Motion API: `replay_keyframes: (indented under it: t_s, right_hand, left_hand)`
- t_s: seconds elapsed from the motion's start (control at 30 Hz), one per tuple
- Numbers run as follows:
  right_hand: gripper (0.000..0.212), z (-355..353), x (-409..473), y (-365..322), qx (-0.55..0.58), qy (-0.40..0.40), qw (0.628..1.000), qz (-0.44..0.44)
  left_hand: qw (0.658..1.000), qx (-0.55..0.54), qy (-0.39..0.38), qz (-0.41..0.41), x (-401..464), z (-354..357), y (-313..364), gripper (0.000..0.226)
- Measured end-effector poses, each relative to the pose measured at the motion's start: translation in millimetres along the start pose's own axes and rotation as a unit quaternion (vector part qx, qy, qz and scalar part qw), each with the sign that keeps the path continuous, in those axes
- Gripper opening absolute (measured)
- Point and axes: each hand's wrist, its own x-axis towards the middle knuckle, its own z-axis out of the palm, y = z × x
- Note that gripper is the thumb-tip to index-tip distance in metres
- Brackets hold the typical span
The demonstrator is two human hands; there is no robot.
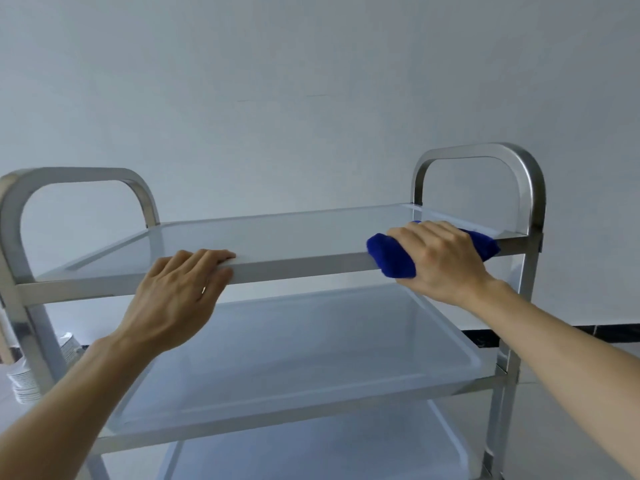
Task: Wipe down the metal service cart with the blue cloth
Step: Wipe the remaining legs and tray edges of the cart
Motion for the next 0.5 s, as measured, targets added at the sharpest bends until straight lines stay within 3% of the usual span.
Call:
replay_keyframes:
  t_s: [0.13, 0.4, 0.5]
  right_hand:
    - [0.034, 0, 7, -25, -0.013, 0.000, 1.000, 0.017]
    - [0.034, 7, 74, -180, 0.019, -0.044, 0.998, -0.045]
    - [0.037, 8, 74, -176, 0.029, -0.031, 0.996, -0.080]
  left_hand:
    - [0.999, -0.014, 0.023, -0.044, -6, 1, 2, 0.044]
    - [0.998, 0.014, 0.039, -0.044, -14, 0, -2, 0.034]
    - [0.998, 0.013, 0.033, -0.048, -16, -2, -11, 0.037]
